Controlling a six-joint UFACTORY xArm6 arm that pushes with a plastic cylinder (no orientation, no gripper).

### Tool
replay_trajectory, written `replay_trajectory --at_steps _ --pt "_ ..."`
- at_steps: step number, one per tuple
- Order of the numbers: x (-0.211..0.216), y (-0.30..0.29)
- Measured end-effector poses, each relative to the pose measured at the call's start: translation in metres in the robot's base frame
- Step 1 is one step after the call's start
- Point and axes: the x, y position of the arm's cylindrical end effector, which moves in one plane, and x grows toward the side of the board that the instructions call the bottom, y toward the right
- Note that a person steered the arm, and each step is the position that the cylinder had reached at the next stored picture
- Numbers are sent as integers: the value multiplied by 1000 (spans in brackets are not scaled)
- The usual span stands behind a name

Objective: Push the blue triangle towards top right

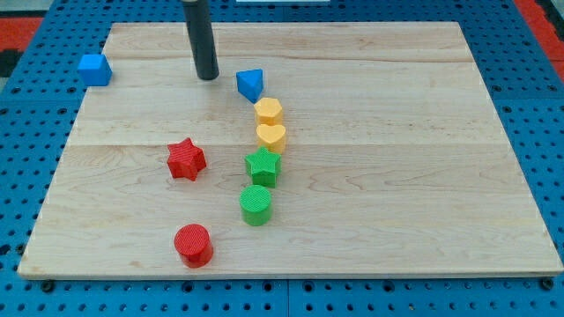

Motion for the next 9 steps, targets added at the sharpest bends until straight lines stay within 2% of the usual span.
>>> replay_trajectory --at_steps 1,3,4,5,6,8,9 --pt "10 61" --pt "-4 187" --pt "10 135" --pt "0 74" --pt "-48 110" --pt "-28 237" --pt "-24 182"
